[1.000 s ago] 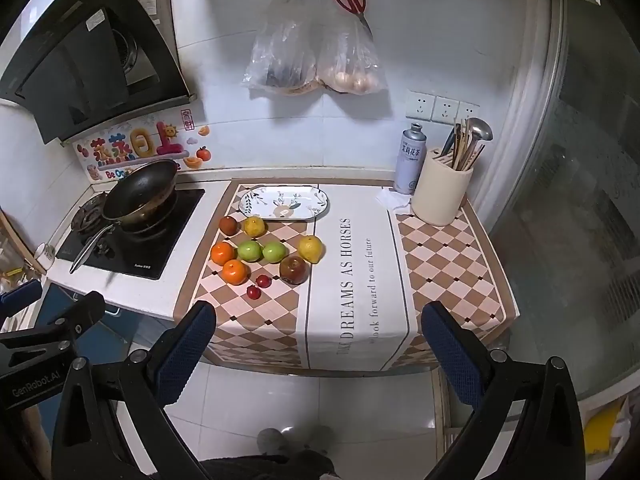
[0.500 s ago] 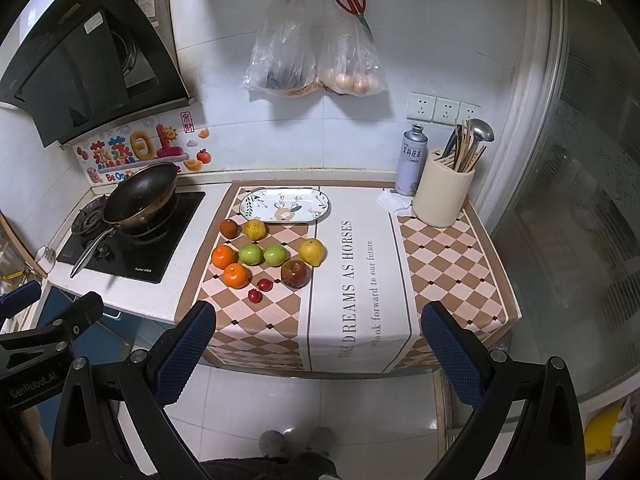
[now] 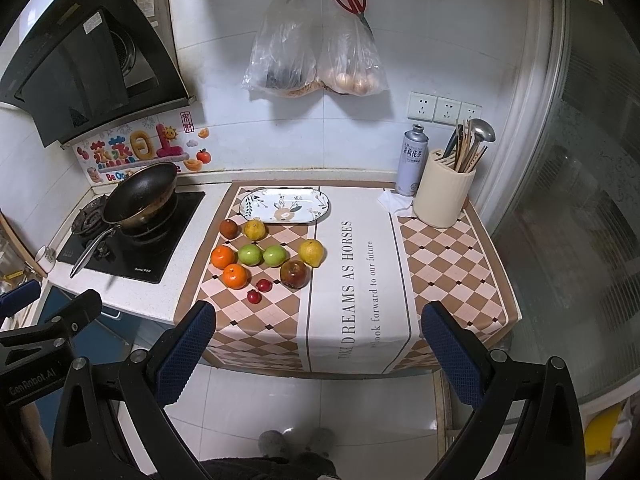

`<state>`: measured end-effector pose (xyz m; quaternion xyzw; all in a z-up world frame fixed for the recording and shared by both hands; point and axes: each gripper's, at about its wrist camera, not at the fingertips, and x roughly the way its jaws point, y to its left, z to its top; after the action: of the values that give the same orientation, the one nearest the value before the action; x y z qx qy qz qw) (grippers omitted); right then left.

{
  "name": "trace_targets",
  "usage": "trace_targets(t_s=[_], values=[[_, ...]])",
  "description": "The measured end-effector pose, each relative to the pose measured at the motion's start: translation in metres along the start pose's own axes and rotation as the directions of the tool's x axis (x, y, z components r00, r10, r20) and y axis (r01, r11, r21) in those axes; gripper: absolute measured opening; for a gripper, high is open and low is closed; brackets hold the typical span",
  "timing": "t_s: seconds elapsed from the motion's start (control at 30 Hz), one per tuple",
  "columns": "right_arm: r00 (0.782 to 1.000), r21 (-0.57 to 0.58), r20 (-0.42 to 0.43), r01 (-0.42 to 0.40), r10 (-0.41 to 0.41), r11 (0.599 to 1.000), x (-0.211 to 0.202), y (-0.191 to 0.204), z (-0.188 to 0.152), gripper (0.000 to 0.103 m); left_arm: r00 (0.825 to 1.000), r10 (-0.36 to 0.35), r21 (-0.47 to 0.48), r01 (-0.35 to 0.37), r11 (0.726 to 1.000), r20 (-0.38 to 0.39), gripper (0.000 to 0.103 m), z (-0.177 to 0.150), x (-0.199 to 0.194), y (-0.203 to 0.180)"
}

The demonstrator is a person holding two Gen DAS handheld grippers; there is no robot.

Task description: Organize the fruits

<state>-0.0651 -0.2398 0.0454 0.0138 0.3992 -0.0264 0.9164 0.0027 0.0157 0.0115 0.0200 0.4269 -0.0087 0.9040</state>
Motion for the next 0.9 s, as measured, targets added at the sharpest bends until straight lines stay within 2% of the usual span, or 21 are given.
trace_targets(t_s=[0.9], values=[[1.000,0.002,0.002,0.000,0.000,1.000,0.0037,0.0000,0.0016,0.103,1.000,-0.006,-0.002,0.006,1.000,-0.002,0.103,0.0017,-0.0001,-0.0007]])
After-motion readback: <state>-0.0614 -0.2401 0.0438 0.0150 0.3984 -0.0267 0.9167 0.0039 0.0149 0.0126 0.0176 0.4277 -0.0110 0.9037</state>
